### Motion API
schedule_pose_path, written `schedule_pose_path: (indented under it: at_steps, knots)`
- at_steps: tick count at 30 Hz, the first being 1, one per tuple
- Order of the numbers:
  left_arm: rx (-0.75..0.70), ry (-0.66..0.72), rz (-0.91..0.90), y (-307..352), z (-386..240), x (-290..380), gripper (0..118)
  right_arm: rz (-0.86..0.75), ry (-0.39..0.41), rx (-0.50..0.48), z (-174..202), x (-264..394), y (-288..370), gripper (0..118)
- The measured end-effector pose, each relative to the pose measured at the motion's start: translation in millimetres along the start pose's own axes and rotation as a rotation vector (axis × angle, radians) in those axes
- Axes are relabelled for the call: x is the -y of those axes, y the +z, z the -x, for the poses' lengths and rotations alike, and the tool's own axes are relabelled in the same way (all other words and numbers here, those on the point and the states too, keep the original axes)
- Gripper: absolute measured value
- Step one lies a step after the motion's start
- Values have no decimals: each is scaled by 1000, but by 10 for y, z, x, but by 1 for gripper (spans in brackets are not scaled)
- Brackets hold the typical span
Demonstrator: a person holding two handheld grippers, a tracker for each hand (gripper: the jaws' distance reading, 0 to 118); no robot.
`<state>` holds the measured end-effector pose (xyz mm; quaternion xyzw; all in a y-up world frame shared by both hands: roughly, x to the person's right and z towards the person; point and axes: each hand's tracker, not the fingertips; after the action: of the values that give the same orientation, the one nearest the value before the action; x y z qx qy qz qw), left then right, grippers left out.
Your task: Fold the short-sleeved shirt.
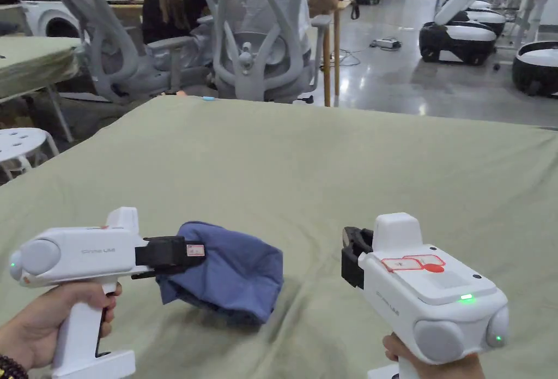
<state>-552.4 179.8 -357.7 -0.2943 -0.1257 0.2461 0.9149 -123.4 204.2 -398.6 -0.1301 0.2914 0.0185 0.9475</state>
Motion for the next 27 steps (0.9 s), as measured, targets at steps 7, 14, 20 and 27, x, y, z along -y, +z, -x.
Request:
schedule_pose_path:
  at_steps: [7,14,20,27]
  knots:
    - [-117,81,-21,664,1391,-298,38,-159,42,-45,782,268,-994,14]
    - [-107,73,-46,594,1443,-241,42,-117,33,-13,719,370,-1157,0]
    - [-314,29,-308,872,1181,-480,113,-113,38,-3,592,13,-860,0]
    - [-424,-149,-458,1258,-203,-704,67,-188,38,14,55,-467,47,0]
